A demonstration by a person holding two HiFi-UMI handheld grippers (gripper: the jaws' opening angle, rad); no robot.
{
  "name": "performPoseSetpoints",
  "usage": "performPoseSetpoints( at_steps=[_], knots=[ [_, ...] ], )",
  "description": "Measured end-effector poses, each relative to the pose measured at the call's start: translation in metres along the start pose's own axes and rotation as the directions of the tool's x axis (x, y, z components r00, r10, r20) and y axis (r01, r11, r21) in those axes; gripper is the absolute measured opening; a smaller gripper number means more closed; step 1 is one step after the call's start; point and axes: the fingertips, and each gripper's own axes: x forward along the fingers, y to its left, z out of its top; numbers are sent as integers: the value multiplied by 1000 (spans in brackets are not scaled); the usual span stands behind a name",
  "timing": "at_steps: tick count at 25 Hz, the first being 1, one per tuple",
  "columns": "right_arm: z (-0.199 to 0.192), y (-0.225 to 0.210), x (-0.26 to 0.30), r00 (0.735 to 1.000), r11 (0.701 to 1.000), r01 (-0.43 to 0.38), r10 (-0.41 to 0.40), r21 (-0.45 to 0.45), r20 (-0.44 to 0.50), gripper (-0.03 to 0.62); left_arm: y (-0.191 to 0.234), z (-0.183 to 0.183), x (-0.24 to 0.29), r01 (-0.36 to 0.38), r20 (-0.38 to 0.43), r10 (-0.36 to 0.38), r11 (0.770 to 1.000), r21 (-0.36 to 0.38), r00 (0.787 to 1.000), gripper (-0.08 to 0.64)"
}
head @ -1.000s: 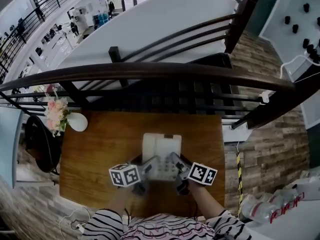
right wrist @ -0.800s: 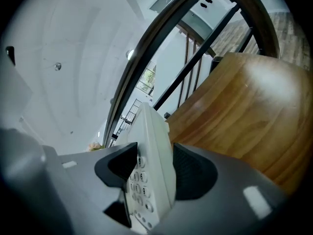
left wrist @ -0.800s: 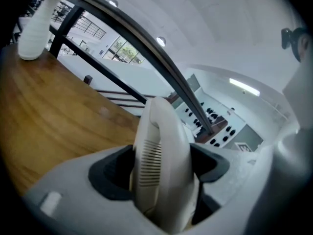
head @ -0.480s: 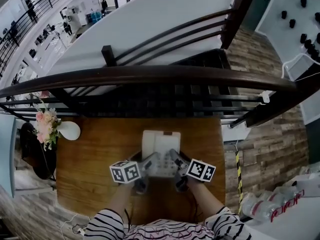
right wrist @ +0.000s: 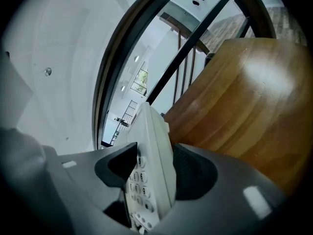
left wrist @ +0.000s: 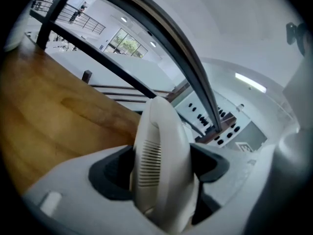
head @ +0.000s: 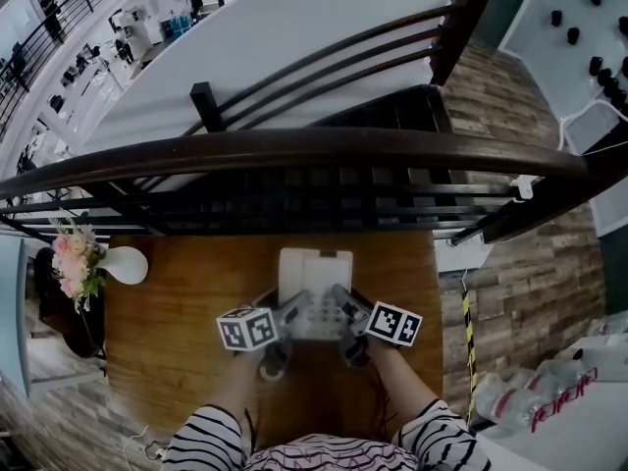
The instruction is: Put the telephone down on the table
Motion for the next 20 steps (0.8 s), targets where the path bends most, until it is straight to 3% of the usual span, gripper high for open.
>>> performPoseSetpoints(
  at_steps=[9,20],
  knots=[
    [13,-15,29,999,1000,5,-7,-29,-54,232,20,7,22,-55,0,55,998,-25,998,353],
    [17,-23,39,998,999,11,-14,-39,-68,244,23,8,32,-66,-4,66,998,4,998,356]
  ],
)
